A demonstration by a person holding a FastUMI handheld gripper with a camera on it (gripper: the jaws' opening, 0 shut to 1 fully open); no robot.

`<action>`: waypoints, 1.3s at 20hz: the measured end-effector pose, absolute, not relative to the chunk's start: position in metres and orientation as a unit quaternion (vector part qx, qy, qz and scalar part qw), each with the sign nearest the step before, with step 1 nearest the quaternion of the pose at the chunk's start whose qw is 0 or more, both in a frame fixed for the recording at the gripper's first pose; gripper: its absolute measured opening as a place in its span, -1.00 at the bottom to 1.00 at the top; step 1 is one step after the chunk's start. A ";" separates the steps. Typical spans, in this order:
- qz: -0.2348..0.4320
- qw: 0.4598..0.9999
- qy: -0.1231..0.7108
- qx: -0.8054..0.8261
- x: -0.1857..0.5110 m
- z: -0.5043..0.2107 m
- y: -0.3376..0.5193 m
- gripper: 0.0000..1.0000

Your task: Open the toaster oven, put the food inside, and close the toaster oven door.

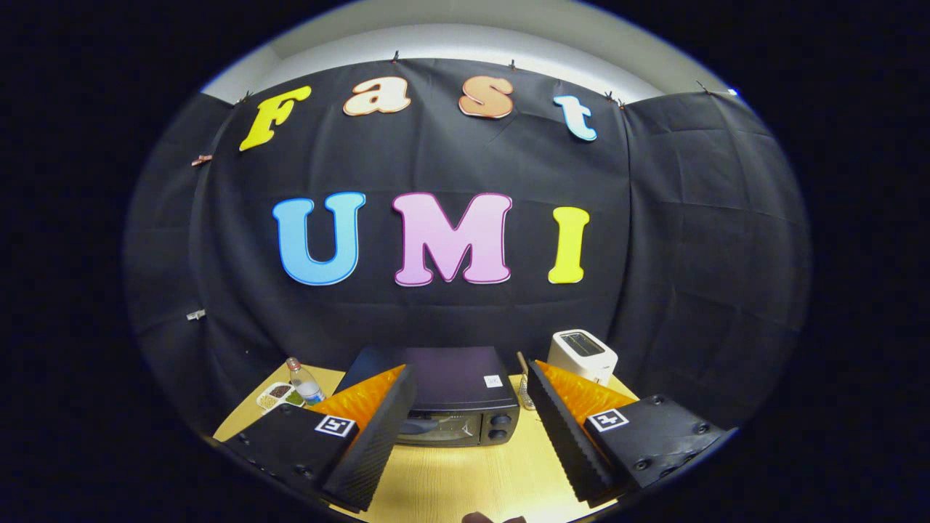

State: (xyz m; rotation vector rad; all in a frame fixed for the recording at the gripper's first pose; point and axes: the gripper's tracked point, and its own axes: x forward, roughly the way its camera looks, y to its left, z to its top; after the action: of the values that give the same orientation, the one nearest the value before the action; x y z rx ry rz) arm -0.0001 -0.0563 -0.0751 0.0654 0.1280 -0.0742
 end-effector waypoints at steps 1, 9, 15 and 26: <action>-0.040 0.997 0.056 0.036 -0.003 -0.067 -0.064 0.99; -0.045 0.999 0.016 -0.004 -0.015 -0.025 -0.104 0.99; -0.039 0.999 0.017 -0.008 -0.013 -0.014 -0.097 1.00; -0.049 0.998 0.024 0.003 -0.006 -0.012 -0.102 0.97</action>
State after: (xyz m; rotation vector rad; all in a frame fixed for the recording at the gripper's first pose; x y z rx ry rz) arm -0.0056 -0.1022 -0.0120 0.0058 0.0489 -0.0982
